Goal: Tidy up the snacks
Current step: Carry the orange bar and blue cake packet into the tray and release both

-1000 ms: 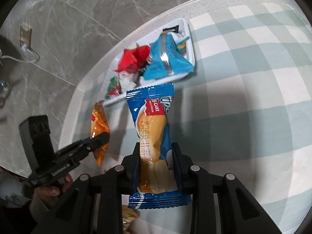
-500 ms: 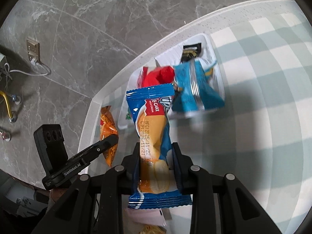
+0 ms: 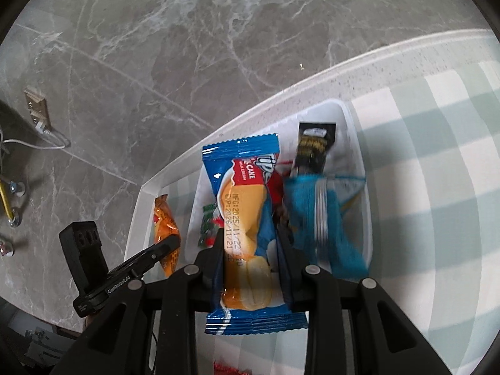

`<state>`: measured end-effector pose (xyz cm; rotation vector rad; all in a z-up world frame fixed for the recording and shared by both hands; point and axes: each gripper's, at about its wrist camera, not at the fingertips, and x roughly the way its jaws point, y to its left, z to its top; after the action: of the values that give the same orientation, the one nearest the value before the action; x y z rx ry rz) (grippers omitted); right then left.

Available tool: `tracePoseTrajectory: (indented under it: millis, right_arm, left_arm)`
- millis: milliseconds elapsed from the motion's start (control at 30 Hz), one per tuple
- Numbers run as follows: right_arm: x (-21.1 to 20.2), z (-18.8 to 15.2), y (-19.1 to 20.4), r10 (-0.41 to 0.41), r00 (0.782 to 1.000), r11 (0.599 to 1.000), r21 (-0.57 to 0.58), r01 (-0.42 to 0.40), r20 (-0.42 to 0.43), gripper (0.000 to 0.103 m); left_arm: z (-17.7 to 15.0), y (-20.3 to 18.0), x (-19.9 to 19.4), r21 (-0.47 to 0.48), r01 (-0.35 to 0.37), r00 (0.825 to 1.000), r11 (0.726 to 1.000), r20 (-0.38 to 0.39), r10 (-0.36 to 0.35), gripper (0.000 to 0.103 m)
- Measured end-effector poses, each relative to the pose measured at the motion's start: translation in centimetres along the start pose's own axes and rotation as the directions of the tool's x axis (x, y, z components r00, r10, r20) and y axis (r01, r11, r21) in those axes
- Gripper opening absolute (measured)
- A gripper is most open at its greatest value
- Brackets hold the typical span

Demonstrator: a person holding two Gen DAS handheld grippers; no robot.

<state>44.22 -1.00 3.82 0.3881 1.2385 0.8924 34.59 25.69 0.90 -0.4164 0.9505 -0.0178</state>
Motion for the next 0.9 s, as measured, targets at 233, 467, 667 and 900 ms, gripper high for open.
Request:
tracePoseTrajectory:
  millis: [233, 467, 667, 900]
  right_arm:
    - [2.3, 2.4, -0.2, -0.015, 1.0, 1.0, 0.008, 0.015, -0.01, 0.032]
    - [4.4, 3.5, -0.6, -0.032, 0.999, 0.999, 0.016, 0.033, -0.027, 0.032]
    - [5.0, 3.8, -0.6, -0.093, 0.995, 0.996, -0.009, 0.092, -0.026, 0.035]
    - [2.7, 3.4, 0.5, -0.105, 0.994, 0.992, -0.064, 0.107, 0.033, 0.048]
  left_arm:
    - [2.3, 1.6, 2.0, -0.009, -0.025, 1.0, 1.0, -0.013, 0.025, 0.015]
    - [3.5, 2.7, 3.8, -0.016, -0.045, 0.999, 0.999, -0.025, 0.044, 0.015]
    - [3.8, 2.9, 5.3, 0.001, -0.108, 0.994, 0.994, -0.03, 0.108, 0.017]
    - [3.7, 2.6, 5.4, 0.031, -0.132, 0.991, 0.991, -0.006, 0.132, 0.058]
